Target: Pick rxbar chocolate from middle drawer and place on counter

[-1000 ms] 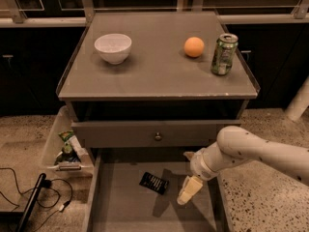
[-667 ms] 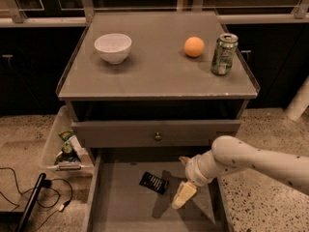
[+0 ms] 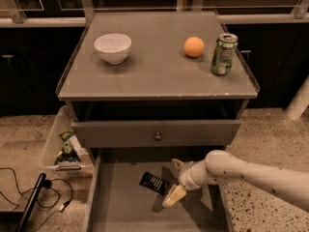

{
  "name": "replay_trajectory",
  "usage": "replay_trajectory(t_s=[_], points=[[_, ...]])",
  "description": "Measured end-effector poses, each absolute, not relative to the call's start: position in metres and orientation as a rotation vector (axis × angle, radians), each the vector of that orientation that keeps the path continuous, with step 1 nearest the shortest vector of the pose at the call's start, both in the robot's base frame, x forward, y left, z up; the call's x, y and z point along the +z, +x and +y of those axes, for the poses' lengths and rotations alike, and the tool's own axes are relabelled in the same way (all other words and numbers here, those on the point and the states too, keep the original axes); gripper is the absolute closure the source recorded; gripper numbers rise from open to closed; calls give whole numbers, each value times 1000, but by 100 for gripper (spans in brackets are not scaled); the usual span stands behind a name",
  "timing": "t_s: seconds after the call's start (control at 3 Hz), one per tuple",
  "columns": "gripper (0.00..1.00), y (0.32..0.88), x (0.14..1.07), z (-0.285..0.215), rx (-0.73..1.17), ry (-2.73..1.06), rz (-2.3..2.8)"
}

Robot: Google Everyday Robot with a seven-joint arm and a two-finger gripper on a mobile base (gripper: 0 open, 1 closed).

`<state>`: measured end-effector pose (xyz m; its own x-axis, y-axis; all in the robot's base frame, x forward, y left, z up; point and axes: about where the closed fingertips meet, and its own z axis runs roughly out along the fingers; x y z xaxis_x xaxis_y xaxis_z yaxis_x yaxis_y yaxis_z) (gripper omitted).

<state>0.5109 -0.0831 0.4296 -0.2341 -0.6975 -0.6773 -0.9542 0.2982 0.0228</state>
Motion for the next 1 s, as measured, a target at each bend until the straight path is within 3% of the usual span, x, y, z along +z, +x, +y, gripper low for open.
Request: replay_trajectory(t_s=[1.0], points=[[0, 538, 353, -54, 769, -1390, 1921]])
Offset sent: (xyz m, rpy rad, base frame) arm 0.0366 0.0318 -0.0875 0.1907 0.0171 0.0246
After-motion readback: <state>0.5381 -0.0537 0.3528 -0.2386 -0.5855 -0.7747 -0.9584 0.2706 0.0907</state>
